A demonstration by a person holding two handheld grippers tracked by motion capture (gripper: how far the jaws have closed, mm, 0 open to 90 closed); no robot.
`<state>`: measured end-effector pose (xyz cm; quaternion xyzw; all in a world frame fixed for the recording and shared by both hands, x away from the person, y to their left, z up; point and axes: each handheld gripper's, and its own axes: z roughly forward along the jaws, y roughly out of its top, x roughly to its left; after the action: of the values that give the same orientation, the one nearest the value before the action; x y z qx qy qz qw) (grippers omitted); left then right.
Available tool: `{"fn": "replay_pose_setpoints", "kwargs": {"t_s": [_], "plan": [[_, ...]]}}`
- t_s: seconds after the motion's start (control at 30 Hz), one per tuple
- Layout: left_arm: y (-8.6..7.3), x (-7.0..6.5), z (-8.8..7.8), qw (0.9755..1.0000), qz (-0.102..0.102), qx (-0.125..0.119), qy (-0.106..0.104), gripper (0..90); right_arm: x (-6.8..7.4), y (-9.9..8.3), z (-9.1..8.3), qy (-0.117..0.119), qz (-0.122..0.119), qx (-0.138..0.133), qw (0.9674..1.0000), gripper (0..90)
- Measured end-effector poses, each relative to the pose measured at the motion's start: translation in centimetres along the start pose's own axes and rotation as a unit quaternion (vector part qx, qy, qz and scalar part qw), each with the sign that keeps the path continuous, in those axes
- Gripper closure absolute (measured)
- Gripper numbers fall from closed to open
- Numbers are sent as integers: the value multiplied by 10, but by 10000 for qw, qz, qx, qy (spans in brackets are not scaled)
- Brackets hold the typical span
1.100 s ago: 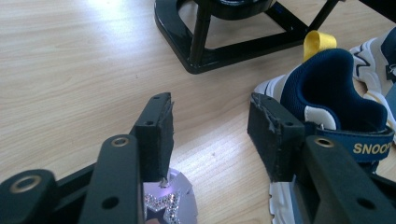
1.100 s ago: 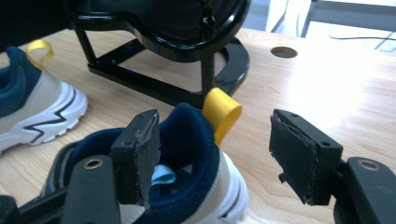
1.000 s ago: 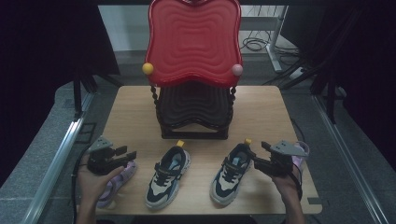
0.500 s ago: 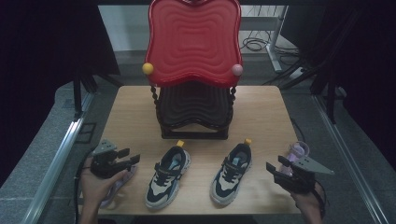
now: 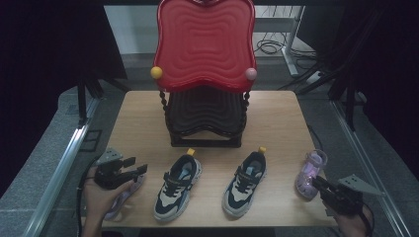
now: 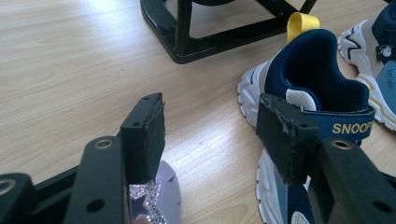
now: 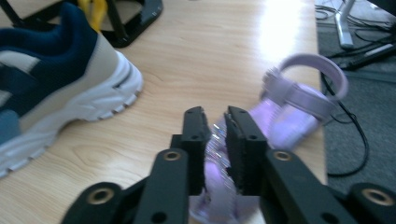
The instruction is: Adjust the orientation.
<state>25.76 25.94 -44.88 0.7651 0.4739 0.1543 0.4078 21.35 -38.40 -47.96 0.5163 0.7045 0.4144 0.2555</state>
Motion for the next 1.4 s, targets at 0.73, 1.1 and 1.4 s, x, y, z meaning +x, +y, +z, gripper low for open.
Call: {"fn": "replay_pose_setpoints", "kwargs": {"t_s": [0.73,1.1,1.4], "plan": [[6,-5,8,9996,206,84,-197,425,-24,-34,5,-265,158,558,9980,898],[8,-6,-3,9997,191,-54,-161,424,-24,-37,8,-397,106,807,9959,898],[2,-3,-10,9999,125,-57,-64,422,-24,-34,18,-53,157,829,9964,899]]}}
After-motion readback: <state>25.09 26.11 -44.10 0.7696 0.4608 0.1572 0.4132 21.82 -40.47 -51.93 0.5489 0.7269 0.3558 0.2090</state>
